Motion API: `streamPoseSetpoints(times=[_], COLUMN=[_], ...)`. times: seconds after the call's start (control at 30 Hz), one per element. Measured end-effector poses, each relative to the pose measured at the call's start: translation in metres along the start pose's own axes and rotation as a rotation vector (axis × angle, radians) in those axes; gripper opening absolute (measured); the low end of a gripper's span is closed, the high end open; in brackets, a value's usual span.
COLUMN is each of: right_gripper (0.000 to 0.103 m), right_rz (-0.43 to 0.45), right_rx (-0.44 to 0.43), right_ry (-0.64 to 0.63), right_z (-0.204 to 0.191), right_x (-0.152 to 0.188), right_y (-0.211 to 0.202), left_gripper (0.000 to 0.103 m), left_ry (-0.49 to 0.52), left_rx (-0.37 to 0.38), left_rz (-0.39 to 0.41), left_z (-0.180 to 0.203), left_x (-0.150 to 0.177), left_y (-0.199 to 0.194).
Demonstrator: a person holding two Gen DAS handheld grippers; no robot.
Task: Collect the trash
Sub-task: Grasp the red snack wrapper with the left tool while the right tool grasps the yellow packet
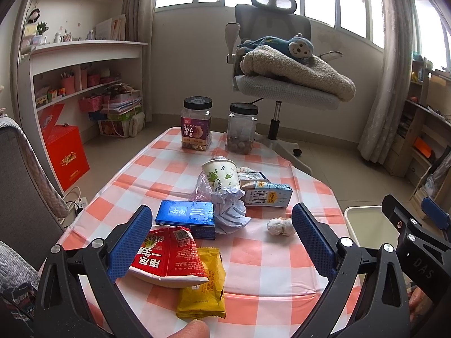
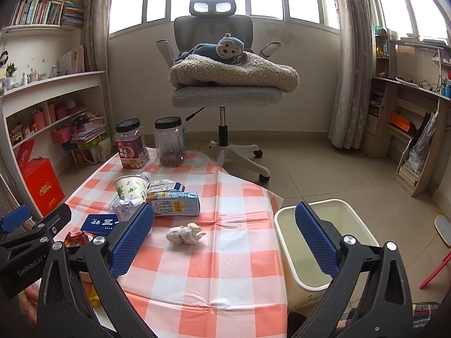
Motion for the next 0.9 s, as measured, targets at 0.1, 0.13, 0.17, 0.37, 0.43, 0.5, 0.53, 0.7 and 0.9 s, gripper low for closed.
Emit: streamPoseSetpoints(times=[0.1,0.13,0.17,0.37,0.43,0.5,0.53,0.7,0.9], right_gripper=[0.096,0.096,0.096,0.096,0.096,0.096,0.096,0.096,0.096], right_rz=[-0.026,-0.038,-0.064,-0.157,-0.126,-0.077,-0.051,-0.140,-0.537], right_rx=[-0.008,-0.010,-0.013,-0.063,-0.084,-0.102,-0.105,-0.127,-0.201], right_ry=[0.002,0.000,-0.003,-0.067,-0.107,-0.162,-0.191,-0.285,-0.096], right_z=[-0.001,-0.002,-0.003,-0.020,-0.027,-0.037,-0.042,-0.062,-0.048], right_x=[0.006,0.008,0.011,0.002,-0.017,-0.040,-0.051,-0.060,0.036], right_y=[0.002,0.003,0.007,0.015,0.014,0.013,0.015,0.057,0.112], left_gripper=[0.096,0.096,0.096,0.096,0.096,0.096,0.096,0.096,0.096], left_ry=[-0.003,-0.006,-0.010,-0.066,-0.066,-0.096,-0.135,-0.237,-0.304], left_rx=[-0.006,-0.011,-0.018,-0.071,-0.114,-0.139,-0.138,-0.136,-0.123], left_rz=[-0.009,-0.014,-0.022,-0.121,-0.125,-0.117,-0.113,-0.331,-0.669], left_z=[-0.001,-0.004,-0.005,-0.033,-0.052,-0.073,-0.082,-0.114,-0.126], left_x=[-0.001,0.001,0.001,-0.007,-0.018,-0.037,-0.046,-0.032,0.055], left_y=[-0.001,-0.002,-0.001,0.020,0.022,0.021,0.019,0.049,0.096])
Point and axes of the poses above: each gripper's, at about its wrist camera, not at the fingertips, and y roughly the way its jaws point, z to its right, x to its underside, the point moved 10 cm from there along y, roughly the way its jaws point, and after that the axes turned 4 degrees about z, right-handed, at the moved point
